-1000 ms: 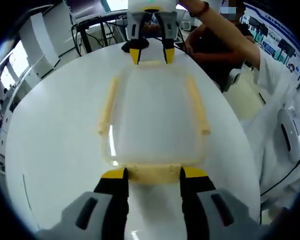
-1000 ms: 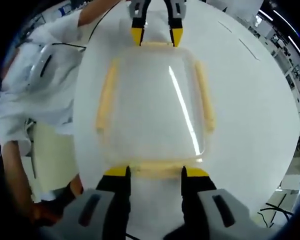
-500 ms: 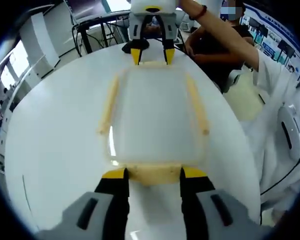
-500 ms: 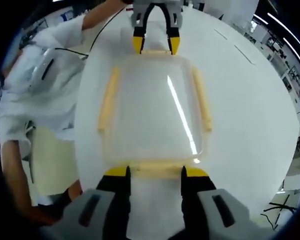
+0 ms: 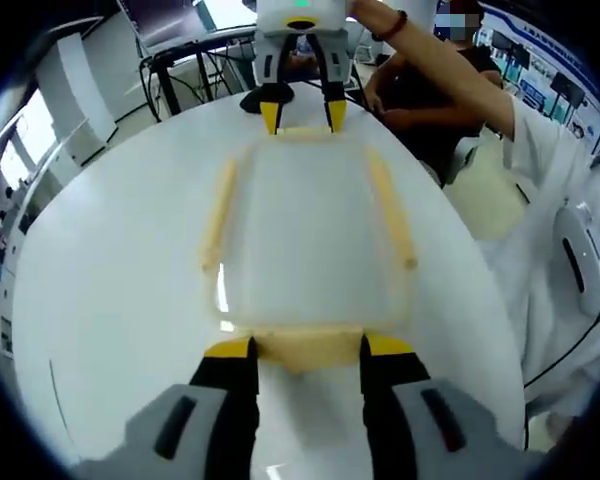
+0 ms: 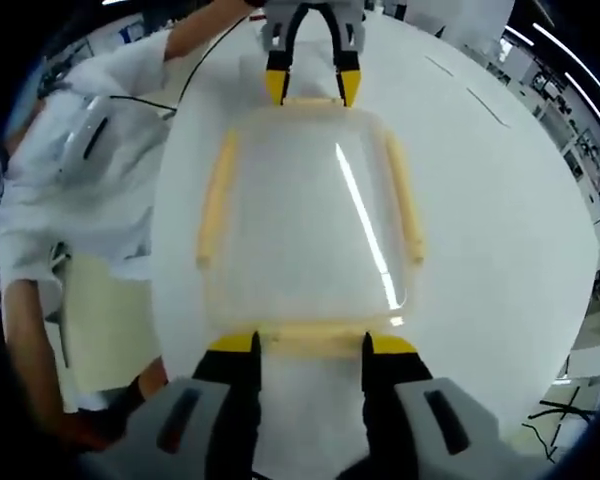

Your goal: Snap each plastic latch of the storage box into its locked position after aligning the lid with the box until every specified latch is closed and the lid sits flush.

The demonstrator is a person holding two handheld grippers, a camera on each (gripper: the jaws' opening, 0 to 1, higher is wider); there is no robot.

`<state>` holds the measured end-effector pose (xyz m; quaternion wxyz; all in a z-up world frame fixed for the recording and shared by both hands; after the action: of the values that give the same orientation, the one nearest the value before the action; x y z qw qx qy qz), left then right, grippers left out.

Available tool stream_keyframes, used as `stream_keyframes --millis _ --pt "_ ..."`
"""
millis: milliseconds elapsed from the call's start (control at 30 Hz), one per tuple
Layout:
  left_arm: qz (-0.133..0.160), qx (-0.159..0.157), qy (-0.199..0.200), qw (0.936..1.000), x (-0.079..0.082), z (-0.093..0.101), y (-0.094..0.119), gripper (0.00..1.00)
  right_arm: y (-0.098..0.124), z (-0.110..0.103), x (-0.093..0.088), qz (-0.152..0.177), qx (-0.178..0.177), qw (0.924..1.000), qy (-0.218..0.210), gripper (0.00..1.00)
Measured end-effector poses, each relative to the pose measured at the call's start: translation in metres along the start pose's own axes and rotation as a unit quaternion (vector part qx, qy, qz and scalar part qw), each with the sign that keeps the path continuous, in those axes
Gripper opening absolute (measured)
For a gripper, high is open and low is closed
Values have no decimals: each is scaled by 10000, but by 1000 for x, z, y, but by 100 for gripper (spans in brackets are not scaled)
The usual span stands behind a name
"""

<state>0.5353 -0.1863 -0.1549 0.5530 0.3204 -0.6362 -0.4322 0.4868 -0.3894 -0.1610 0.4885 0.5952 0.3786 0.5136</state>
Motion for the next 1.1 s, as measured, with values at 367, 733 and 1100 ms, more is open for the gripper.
stream_keyframes --millis 367,733,1100 --pt "151 29 -56 9999 5 0 17 38 21 -2 7 8 -114 9999 4 37" --pt "272 71 -111 9995 19 -5 43 38 56 4 12 -152 -190 9997 -38 37" --pt "222 198 -165 9994 27 -8 63 38 70 6 18 -157 -396 9991 6 37"
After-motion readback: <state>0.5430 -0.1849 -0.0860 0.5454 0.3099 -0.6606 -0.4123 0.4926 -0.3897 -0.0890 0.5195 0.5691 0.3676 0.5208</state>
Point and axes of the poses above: the point that each gripper's makers call its tool centre point, and the gripper's own axes: y roughly backward along the fingers, z roughly to its right, x roughly out of its top, the point moved 2 cm from there along y, roughly backward along the fingers, and after that the axes turned 6 degrees about -z, right-handed, at the moved point
